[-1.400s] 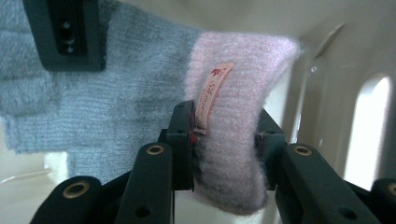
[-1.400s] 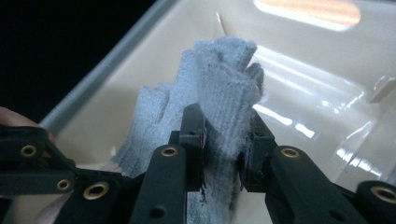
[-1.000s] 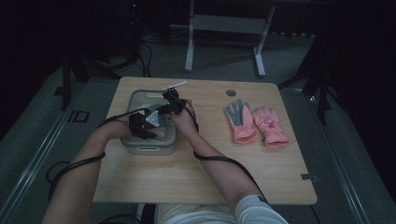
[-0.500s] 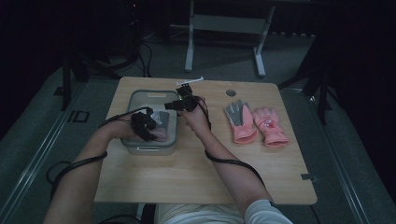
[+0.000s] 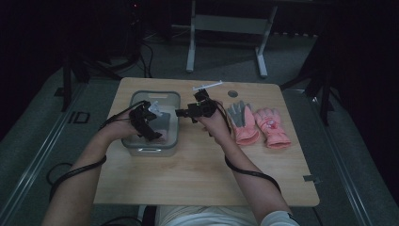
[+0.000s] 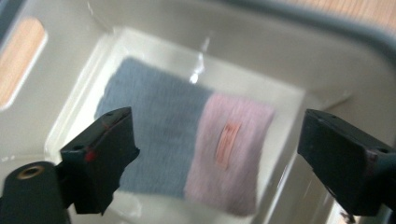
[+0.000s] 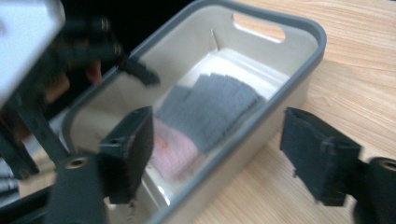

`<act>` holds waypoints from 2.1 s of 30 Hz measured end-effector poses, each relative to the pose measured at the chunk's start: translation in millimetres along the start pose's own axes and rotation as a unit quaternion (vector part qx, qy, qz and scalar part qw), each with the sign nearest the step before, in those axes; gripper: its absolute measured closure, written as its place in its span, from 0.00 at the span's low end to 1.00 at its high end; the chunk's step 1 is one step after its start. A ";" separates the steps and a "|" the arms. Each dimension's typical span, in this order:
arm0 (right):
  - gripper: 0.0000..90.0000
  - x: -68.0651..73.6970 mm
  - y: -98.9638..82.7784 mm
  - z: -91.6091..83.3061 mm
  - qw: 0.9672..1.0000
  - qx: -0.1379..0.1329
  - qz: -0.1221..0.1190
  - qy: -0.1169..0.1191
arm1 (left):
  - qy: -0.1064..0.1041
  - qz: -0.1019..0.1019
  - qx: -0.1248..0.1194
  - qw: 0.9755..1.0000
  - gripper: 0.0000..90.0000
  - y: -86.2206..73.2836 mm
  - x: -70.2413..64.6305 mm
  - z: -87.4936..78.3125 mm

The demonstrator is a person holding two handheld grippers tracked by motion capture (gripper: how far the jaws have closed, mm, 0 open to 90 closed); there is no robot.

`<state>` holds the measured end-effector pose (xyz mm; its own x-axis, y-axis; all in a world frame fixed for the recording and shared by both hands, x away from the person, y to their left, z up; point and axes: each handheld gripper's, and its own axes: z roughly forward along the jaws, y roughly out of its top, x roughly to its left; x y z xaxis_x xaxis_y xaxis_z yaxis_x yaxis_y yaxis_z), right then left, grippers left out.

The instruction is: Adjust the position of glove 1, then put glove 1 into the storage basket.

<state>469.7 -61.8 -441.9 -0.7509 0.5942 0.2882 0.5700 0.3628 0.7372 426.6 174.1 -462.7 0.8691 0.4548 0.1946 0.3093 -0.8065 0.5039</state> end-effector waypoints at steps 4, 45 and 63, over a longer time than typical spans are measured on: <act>0.24 -4.9 -12.7 -10.1 1.000 0.011 -0.015 0.009 | 0.000 -0.008 -0.023 1.000 0.01 7.7 -7.8 -6.4; 0.54 -91.8 -75.6 -115.3 0.988 -0.011 -0.040 -0.150 | -0.086 0.033 -0.123 0.988 0.02 75.2 -131.8 29.2; 0.68 -126.7 -88.4 -123.7 0.981 -0.004 -0.013 -0.194 | -0.073 0.008 -0.143 0.987 0.02 37.0 -180.9 64.1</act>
<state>473.2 -257.9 -468.0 -0.5803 0.8142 0.0161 0.5488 0.3764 0.7465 305.6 37.9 -533.1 0.9258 0.3666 0.0922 0.1913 -0.6648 0.7221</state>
